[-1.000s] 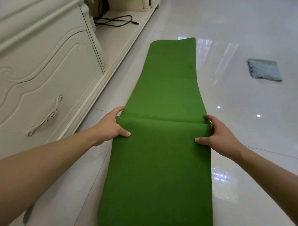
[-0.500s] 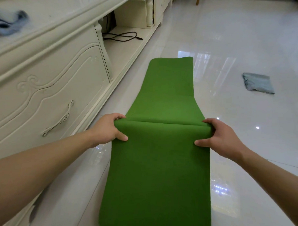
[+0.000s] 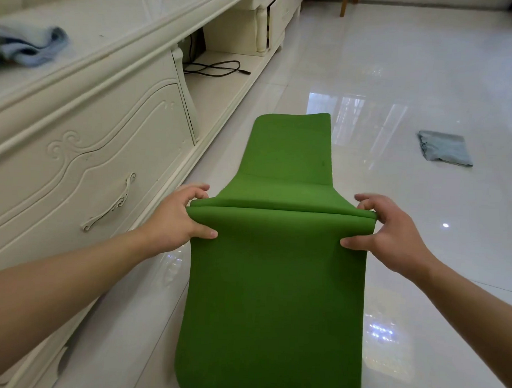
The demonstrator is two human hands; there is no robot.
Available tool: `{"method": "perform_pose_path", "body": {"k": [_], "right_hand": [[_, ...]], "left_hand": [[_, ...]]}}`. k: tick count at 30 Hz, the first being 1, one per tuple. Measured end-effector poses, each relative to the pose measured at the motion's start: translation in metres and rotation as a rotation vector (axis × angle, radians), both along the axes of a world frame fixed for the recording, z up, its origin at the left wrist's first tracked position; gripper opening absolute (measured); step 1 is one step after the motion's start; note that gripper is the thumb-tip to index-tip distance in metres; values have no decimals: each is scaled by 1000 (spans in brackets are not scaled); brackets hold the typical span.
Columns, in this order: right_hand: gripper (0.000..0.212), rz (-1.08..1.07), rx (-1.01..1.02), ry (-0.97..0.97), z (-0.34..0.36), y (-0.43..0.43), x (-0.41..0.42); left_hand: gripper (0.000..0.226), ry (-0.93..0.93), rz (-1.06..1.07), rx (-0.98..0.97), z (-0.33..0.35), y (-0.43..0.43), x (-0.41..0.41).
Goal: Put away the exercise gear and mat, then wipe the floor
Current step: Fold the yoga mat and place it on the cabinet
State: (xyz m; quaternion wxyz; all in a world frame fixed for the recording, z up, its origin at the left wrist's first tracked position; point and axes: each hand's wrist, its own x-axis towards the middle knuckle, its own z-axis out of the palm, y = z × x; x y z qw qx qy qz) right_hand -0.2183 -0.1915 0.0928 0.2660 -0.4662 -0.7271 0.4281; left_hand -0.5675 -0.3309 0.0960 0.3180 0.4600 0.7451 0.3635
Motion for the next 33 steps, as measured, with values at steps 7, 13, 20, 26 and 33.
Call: {"method": "perform_pose_path", "body": {"k": [7, 13, 20, 26, 33], "right_hand": [[44, -1, -108, 91, -2, 2, 2], [44, -39, -162, 194, 2, 1, 1], [44, -65, -209, 282, 5, 1, -1], [46, -67, -232, 351, 1, 0, -4], [77, 4, -330, 332, -24, -4, 3]], "left_hand": [[55, -167, -25, 19, 0, -1, -5], [50, -238, -21, 56, 3, 0, -3], [58, -384, 19, 97, 4, 2, -2], [56, -406, 50, 102, 3, 5, 0], [46, -369, 111, 98, -11, 13, 4]]}}
